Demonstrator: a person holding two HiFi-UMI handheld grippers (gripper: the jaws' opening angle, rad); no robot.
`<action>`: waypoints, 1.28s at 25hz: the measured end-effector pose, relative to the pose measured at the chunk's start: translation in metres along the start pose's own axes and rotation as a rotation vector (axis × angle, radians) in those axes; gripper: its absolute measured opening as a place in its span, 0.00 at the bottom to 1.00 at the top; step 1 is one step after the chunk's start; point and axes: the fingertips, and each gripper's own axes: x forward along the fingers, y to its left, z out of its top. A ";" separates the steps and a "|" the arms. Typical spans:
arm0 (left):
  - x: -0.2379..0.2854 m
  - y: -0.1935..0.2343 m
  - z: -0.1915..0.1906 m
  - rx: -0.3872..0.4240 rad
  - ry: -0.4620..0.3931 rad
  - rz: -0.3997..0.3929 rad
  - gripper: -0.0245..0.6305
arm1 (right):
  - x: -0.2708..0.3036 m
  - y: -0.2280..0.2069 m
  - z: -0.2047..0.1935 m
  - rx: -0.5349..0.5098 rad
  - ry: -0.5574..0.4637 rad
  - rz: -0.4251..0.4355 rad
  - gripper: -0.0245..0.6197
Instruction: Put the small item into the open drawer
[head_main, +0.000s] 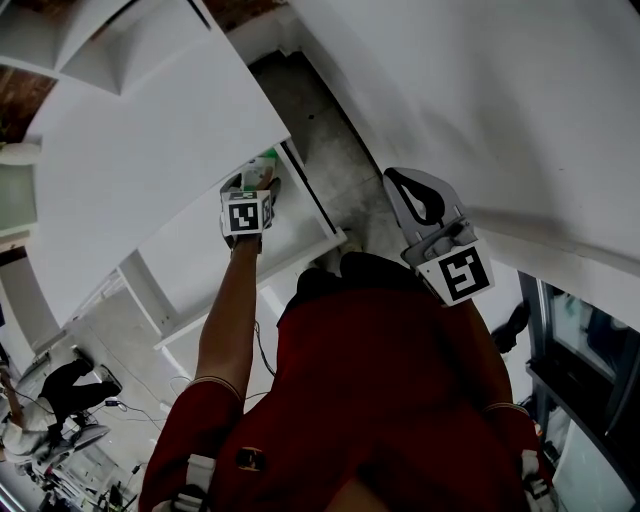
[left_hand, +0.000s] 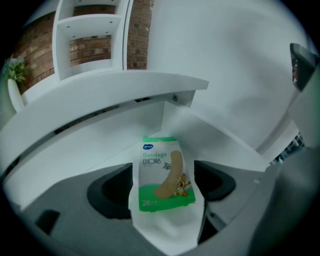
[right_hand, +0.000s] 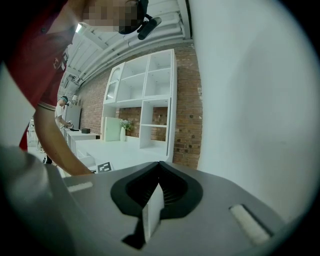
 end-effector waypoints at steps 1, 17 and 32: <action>-0.004 0.000 0.001 0.002 -0.008 -0.001 0.63 | 0.001 0.001 0.000 0.002 -0.001 0.004 0.06; -0.163 -0.060 0.062 0.073 -0.416 -0.081 0.34 | 0.019 0.052 0.020 0.025 -0.096 0.145 0.06; -0.312 -0.086 0.115 0.125 -0.809 -0.025 0.04 | 0.007 0.094 0.045 0.070 -0.165 0.241 0.06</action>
